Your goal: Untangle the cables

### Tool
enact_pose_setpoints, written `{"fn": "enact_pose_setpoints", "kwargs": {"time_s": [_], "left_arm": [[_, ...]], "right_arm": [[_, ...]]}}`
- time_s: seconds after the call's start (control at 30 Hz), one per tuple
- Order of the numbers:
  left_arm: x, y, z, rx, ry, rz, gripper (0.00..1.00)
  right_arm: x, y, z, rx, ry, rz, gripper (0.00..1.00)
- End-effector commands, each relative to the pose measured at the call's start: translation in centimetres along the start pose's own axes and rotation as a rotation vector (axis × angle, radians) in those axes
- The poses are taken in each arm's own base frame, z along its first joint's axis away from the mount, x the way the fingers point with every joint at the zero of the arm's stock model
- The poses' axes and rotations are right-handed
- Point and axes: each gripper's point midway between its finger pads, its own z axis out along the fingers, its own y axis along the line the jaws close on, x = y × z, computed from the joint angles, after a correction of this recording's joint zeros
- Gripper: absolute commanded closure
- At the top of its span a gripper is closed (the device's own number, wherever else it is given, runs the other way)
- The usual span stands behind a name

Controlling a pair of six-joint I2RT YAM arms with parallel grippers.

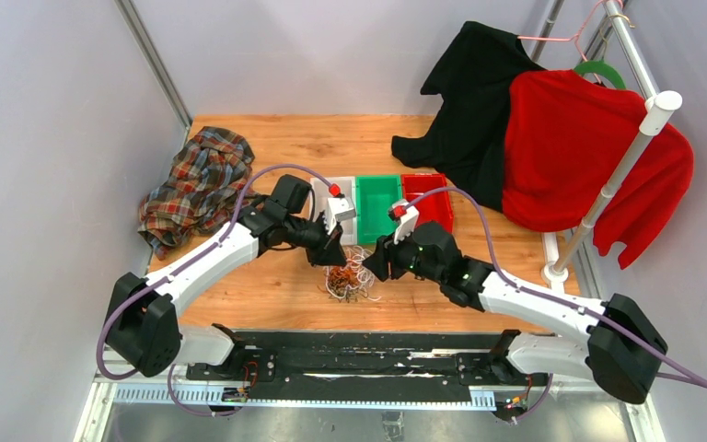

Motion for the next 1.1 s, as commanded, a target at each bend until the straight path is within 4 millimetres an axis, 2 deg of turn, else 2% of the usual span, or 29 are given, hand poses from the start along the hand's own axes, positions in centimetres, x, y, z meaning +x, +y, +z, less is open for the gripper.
{"fn": "enact_pose_setpoints", "kwargs": {"time_s": [0.0, 0.1, 0.23, 0.27, 0.5, 0.63, 0.77, 0.87, 0.93, 0.97, 1.07], "left_arm": [[-1.2, -0.6, -0.8, -0.002, -0.020, 0.010, 0.97], [-1.0, -0.7, -1.1, -0.006, -0.009, 0.023, 0.98], [0.5, 0.0, -1.5, -0.054, 0.044, 0.058, 0.99], [1.0, 0.4, -1.6, -0.080, 0.060, 0.071, 0.99], [4.8, 4.6, -3.3, -0.324, 0.199, 0.175, 0.99], [6.2, 5.3, -4.0, -0.371, 0.245, 0.221, 0.99], [6.5, 5.0, -4.2, -0.369, 0.249, 0.221, 0.98], [6.6, 5.0, -4.4, -0.374, 0.249, 0.226, 0.99], [7.4, 4.9, -4.5, -0.367, 0.271, 0.241, 0.92], [7.5, 4.8, -4.5, -0.362, 0.277, 0.247, 0.89], [6.8, 4.5, -4.8, -0.363, 0.254, 0.243, 0.92]], "right_arm": [[-0.9, 1.0, 1.3, -0.021, -0.030, -0.007, 0.58], [-0.9, 0.8, 1.4, -0.011, -0.035, 0.001, 0.75], [-1.1, -0.1, 0.5, 0.043, -0.038, -0.017, 0.98], [-1.2, -0.5, 0.1, 0.066, -0.040, -0.024, 0.99], [-2.9, -4.0, -3.7, 0.247, -0.125, -0.058, 0.99], [-5.5, -5.0, -6.4, 0.300, -0.236, -0.055, 0.99], [-8.4, -5.1, -8.7, 0.332, -0.302, -0.077, 0.99], [-11.5, -5.2, -10.9, 0.369, -0.374, -0.087, 0.99], [-13.2, -4.8, -12.1, 0.356, -0.417, -0.089, 0.99], [-13.8, -4.6, -12.4, 0.348, -0.424, -0.094, 0.99], [-14.3, -3.1, -11.8, 0.275, -0.381, -0.119, 0.99]]}}
